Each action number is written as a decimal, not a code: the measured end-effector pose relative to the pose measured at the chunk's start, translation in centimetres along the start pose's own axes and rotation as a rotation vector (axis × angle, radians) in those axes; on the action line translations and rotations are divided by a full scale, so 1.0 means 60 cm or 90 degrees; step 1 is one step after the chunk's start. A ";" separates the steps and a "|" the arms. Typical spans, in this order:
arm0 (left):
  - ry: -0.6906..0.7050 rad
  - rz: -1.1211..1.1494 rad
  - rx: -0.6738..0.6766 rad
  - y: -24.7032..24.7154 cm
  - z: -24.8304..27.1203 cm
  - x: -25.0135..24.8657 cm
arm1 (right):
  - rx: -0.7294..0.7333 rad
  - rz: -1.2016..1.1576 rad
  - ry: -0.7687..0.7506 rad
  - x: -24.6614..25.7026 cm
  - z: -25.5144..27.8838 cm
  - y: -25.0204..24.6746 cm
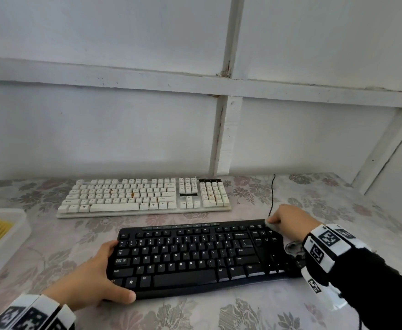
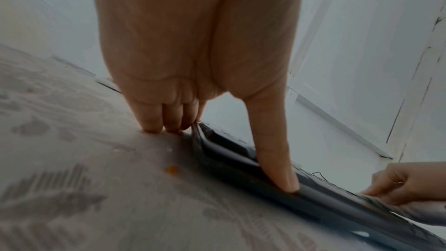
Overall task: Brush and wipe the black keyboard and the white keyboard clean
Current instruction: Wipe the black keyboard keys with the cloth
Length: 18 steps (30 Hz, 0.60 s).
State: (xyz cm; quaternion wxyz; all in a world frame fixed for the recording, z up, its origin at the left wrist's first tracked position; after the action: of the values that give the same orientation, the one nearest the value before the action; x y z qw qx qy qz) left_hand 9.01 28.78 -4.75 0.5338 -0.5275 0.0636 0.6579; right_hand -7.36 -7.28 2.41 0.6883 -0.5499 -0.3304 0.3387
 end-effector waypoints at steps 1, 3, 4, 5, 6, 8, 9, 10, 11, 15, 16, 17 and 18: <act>-0.001 -0.002 -0.004 0.000 -0.001 0.001 | 0.009 -0.004 0.017 -0.005 0.001 -0.005; -0.003 0.001 -0.012 -0.001 -0.003 0.004 | 0.029 -0.032 0.010 0.009 0.003 -0.012; -0.003 0.004 -0.016 -0.002 -0.005 0.005 | 0.034 -0.063 -0.013 0.028 0.004 -0.015; -0.002 0.006 -0.021 -0.004 -0.007 0.007 | 0.043 -0.099 -0.047 0.055 0.007 -0.014; -0.003 0.009 -0.025 -0.005 -0.008 0.008 | 0.052 -0.126 -0.087 0.087 0.011 -0.013; -0.006 0.016 -0.021 -0.005 -0.007 0.010 | 0.079 -0.132 -0.161 0.153 0.016 -0.001; -0.008 0.022 -0.016 -0.005 -0.006 0.011 | 0.097 -0.121 -0.183 0.179 0.014 0.009; -0.010 0.029 -0.013 -0.004 -0.006 0.012 | 0.107 -0.101 -0.200 0.200 0.011 0.018; -0.011 0.035 -0.011 -0.003 -0.006 0.012 | 0.102 -0.072 -0.210 0.214 0.006 0.024; -0.001 0.036 -0.014 -0.003 -0.007 0.012 | 0.073 -0.018 -0.155 0.192 -0.020 0.041; 0.001 0.037 -0.013 -0.002 -0.008 0.012 | 0.069 -0.032 -0.133 0.173 -0.024 0.044; 0.003 0.039 -0.013 -0.002 -0.007 0.012 | 0.065 -0.044 -0.118 0.153 -0.025 0.043; 0.004 0.040 -0.014 -0.003 -0.007 0.013 | 0.058 -0.046 -0.112 0.134 -0.023 0.040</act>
State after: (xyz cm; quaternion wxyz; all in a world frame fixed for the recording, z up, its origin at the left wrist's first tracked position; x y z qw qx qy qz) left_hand 9.53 29.06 -5.44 0.5069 -0.5333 0.0741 0.6732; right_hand -2.03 -0.94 0.47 0.6930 -0.4738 -0.3931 0.3751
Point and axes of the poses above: each hand's wrist, its own z-axis away from the middle knuckle, its own y-axis out of the palm, x = y × z, the point moved 6 cm from there along -z, towards the middle knuckle, and after that the axes turned 3 degrees about -y, right-handed, at the moved point
